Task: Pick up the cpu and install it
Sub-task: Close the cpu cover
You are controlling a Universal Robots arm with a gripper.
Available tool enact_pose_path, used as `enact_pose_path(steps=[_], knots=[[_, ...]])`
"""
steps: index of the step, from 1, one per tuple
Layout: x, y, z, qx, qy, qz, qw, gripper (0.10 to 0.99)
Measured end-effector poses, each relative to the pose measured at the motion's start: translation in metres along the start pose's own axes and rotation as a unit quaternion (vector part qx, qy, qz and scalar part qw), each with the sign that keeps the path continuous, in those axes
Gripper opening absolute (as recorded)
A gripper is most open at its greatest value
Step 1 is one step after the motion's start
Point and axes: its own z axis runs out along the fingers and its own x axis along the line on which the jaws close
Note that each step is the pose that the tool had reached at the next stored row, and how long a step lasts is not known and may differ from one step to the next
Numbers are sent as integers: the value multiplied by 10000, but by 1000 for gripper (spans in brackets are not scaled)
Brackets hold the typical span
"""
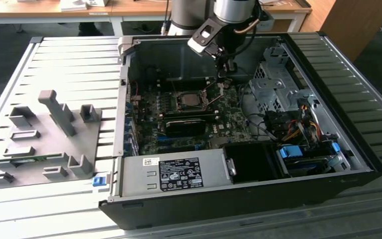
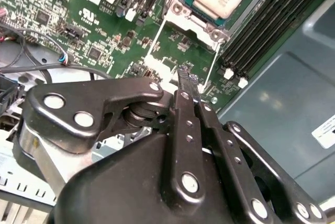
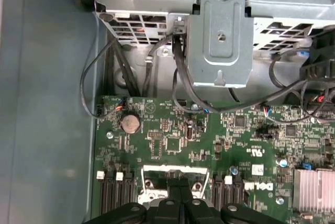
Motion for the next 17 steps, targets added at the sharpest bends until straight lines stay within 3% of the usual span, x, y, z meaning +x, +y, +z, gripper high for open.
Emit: enact_pose_path(steps=[9,17], knots=[[-3,65,68,0,1,0,10000,106],[-4,177,112,4,1,1,10000,106]])
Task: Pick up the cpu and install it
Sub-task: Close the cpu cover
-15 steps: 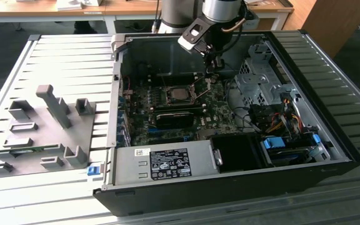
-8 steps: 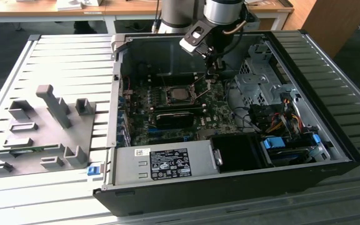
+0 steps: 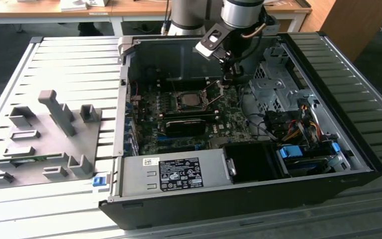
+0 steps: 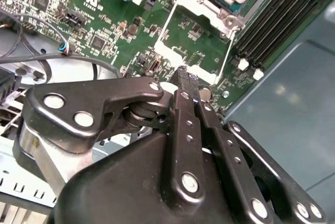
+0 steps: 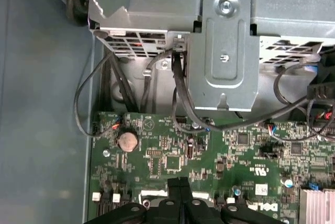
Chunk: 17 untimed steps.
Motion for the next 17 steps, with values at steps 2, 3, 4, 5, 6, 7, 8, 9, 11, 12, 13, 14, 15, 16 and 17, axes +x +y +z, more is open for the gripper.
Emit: enact_pose_path(steps=[2,3,4,5,6,7,8,9,11,12,13,14,15,16,17], knots=[[1,18,13,0,0,0,10000,106],[2,29,19,0,0,0,10000,106],[2,38,24,0,0,0,10000,106],[3,47,29,0,-1,0,10000,106],[4,54,34,0,-1,0,10000,106],[4,65,38,0,-2,0,10000,106],[4,76,42,0,-3,0,10000,106],[4,87,48,0,-2,0,10000,106],[5,107,58,1,-3,0,10000,106],[4,114,64,1,-3,0,10000,106],[4,117,70,1,-3,0,10000,106],[4,120,79,2,-3,0,10000,106],[4,122,93,2,-3,0,10000,106],[3,124,108,3,-3,0,10000,106],[3,126,124,5,-4,0,10000,106]])
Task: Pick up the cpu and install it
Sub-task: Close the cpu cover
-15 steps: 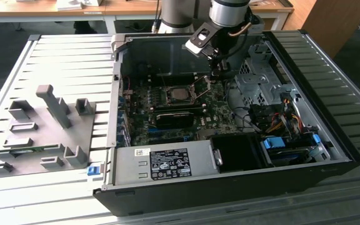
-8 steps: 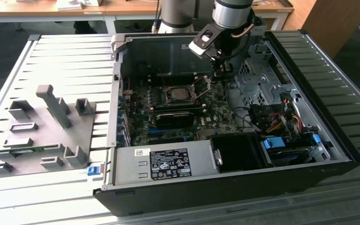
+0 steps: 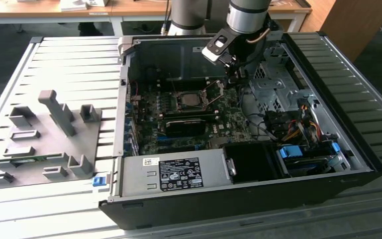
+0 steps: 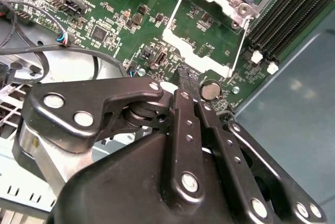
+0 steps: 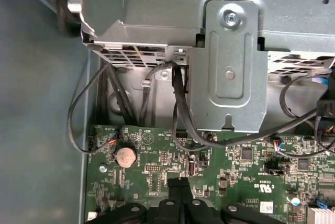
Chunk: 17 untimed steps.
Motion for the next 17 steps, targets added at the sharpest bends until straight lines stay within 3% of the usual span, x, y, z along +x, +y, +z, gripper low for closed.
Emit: enact_pose_path(steps=[5,9,17], knots=[[-1,-9,71,6,0,0,10000,106],[0,-85,68,6,0,1,10000,106],[3,-118,28,6,14,0,10000,106]])
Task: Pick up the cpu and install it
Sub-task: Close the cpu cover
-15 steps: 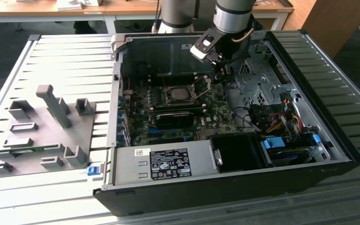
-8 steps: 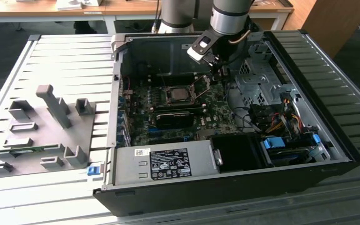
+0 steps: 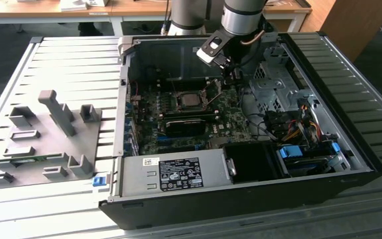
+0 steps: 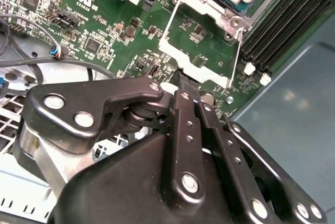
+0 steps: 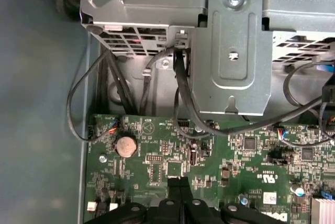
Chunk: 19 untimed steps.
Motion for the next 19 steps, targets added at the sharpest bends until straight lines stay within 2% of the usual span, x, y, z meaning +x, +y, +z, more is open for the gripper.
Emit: enact_pose_path(steps=[7,19], knots=[[0,-6,-1,0,-1,1,10000,106],[2,-73,0,0,0,0,10000,106]])
